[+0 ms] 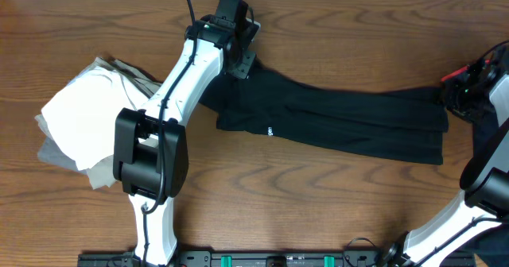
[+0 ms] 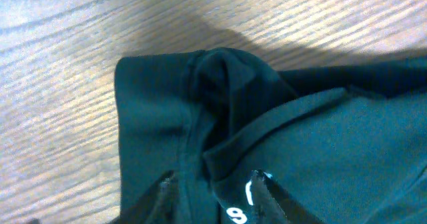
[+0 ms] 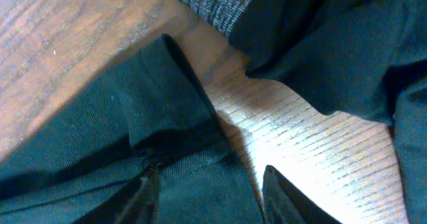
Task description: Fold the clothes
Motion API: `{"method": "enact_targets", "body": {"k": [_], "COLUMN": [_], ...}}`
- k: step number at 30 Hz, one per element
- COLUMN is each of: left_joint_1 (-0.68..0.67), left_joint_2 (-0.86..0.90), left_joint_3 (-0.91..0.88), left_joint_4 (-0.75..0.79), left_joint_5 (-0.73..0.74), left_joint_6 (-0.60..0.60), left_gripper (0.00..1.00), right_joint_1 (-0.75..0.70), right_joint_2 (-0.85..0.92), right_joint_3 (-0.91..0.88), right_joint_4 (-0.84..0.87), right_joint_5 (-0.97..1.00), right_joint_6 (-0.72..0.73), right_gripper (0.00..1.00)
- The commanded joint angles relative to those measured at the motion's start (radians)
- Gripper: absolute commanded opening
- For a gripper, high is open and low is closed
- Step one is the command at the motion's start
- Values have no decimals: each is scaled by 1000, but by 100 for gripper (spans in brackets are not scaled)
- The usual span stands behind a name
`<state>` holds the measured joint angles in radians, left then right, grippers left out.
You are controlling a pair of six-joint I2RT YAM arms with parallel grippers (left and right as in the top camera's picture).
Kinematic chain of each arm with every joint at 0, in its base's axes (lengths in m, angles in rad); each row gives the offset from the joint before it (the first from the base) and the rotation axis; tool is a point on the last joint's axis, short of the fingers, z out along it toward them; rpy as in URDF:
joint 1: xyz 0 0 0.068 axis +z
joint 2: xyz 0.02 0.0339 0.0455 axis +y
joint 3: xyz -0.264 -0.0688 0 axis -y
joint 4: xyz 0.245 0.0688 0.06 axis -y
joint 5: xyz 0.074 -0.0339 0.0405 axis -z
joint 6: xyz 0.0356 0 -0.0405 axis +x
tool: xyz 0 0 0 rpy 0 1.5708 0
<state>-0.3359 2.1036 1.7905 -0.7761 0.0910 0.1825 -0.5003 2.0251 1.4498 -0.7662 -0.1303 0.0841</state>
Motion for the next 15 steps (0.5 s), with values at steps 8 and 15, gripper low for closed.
{"method": "enact_targets", "body": {"k": [8,15], "left_joint_1": [74,82], "left_joint_2": [-80,-147], "left_joint_3": [34,34], "left_joint_4": [-80,-92], "left_joint_5": [-48,-47], "left_joint_6": [-162,-151], "left_gripper": [57,62], "right_joint_1": [-134,-135], "right_joint_2": [10,11], "right_joint_3": [0,-1], "right_joint_4": [-114,-105], "right_joint_5": [-288,-283], "right_joint_6": [-73,-117], "right_gripper": [56,56]}}
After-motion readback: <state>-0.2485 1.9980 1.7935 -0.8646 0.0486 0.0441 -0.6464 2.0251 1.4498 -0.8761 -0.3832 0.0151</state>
